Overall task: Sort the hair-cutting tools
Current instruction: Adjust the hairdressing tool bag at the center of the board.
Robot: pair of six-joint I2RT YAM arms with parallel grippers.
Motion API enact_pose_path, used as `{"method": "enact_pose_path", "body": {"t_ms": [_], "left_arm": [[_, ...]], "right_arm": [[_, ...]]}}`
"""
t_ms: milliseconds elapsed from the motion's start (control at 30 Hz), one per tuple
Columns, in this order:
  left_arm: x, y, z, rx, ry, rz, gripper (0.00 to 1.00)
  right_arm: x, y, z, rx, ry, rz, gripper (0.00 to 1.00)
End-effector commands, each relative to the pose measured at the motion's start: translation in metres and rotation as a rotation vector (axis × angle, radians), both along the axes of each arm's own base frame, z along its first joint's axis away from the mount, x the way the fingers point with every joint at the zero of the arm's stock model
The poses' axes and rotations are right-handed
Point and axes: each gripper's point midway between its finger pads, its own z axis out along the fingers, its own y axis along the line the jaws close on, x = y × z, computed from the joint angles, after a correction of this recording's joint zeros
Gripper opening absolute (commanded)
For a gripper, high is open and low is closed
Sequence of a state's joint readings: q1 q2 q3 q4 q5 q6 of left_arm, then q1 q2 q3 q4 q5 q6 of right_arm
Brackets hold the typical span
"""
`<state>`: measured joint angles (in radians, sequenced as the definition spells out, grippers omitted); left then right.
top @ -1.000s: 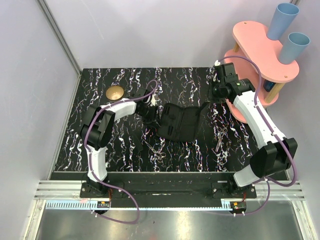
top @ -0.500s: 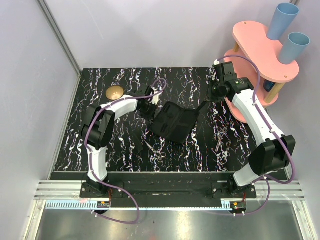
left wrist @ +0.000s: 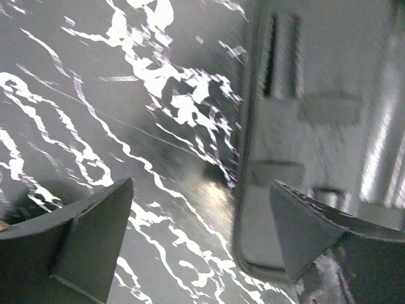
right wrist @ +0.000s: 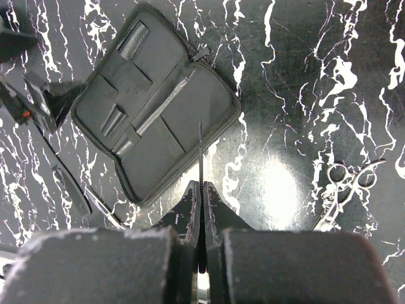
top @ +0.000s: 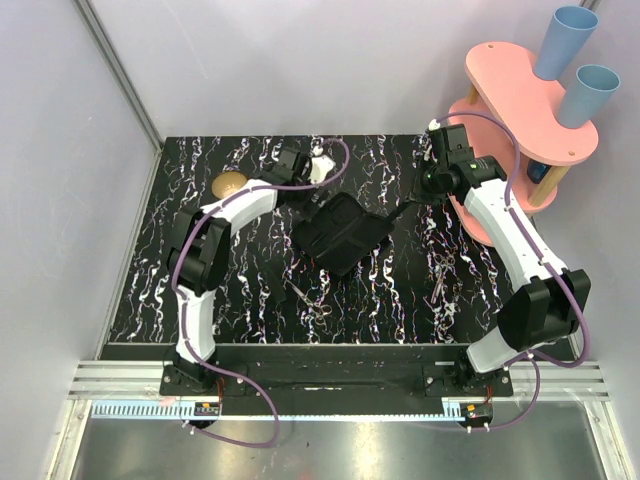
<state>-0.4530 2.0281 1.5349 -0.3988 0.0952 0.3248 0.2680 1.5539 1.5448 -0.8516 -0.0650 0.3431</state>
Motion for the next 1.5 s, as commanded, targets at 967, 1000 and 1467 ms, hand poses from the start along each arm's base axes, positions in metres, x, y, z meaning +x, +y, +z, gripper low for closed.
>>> {"method": "enact_pose_path", "body": {"t_ms": [967,1000,1467], "left_arm": [[-0.080,-0.223,0.034,-0.643,0.234,-0.153,0.76],[-0.082,-0.223,0.030,-0.627,0.248,-0.158,0.73],[-0.120,-0.219,-0.013,-0.482,0.335,-0.216,0.00]], "right_arm": [[-0.026,-0.075,0.006,0.013,-0.008,-0.313,0.00],[-0.027,-0.076,0.006,0.011,-0.005,-0.314,0.00],[-0.031,-0.080,0.011,0.013,-0.020,-0.312,0.00]]}}
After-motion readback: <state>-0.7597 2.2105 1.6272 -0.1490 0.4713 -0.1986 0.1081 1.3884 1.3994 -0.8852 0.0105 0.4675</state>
